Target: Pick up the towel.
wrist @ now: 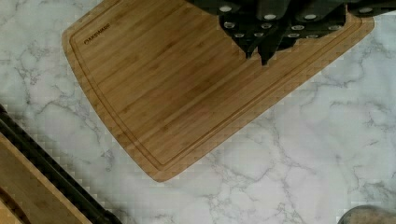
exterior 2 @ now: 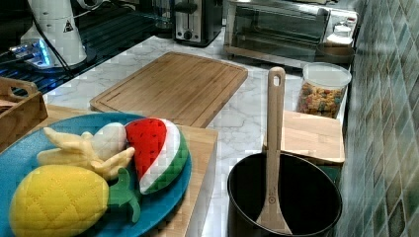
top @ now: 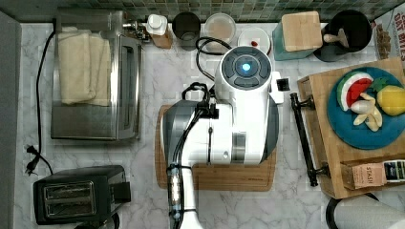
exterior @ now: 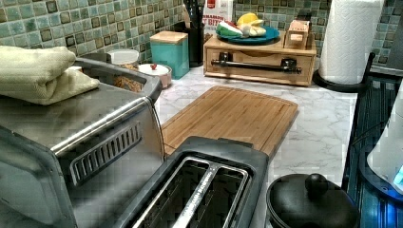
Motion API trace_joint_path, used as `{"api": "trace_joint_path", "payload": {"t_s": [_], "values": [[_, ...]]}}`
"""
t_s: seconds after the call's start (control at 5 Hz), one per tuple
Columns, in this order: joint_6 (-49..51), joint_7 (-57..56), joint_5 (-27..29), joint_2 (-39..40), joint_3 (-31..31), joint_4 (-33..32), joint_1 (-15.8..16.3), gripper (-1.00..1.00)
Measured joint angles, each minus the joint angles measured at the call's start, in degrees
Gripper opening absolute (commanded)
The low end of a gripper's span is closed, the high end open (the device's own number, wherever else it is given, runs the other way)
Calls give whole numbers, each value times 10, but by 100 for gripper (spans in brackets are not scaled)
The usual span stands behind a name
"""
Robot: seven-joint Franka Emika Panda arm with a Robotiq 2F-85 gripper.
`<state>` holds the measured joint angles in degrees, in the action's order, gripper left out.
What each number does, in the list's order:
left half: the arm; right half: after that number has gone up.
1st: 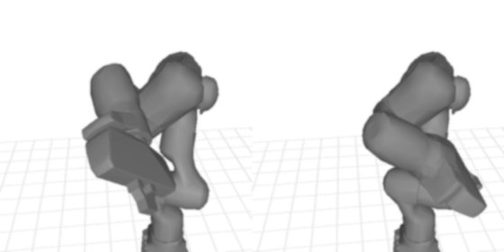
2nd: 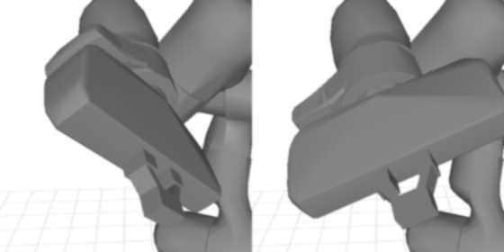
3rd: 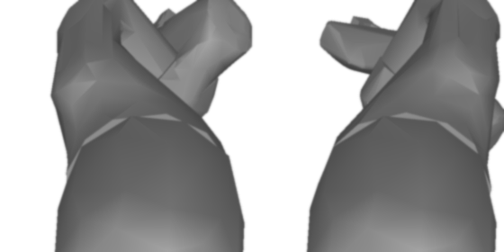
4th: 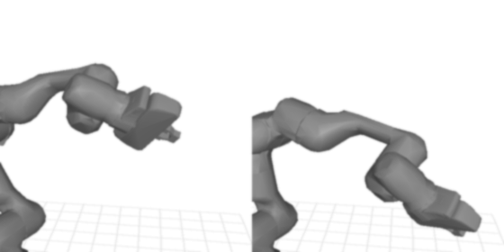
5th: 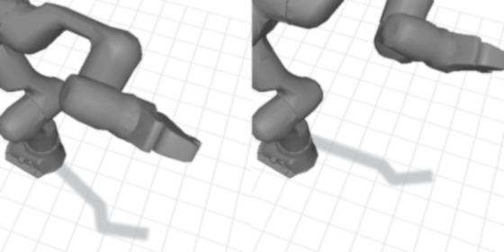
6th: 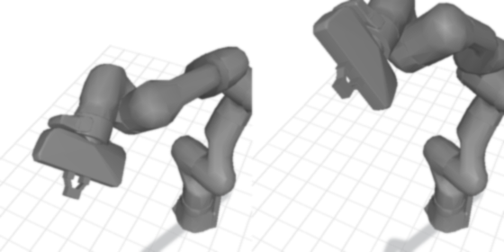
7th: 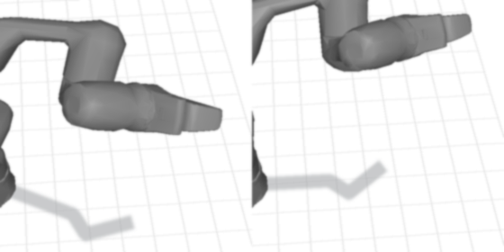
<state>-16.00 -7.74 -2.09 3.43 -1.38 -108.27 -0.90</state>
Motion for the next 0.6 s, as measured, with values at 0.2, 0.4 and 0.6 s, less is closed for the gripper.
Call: {"api": "trace_joint_path", "payload": {"t_s": [0.2,0.4,0.6], "values": [[-69,0,-1,8,3,-12,-1,-100],[-130,-6,5,9,3,-26,4,-100],[-164,-7,12,10,8,-29,10,-100]]}}
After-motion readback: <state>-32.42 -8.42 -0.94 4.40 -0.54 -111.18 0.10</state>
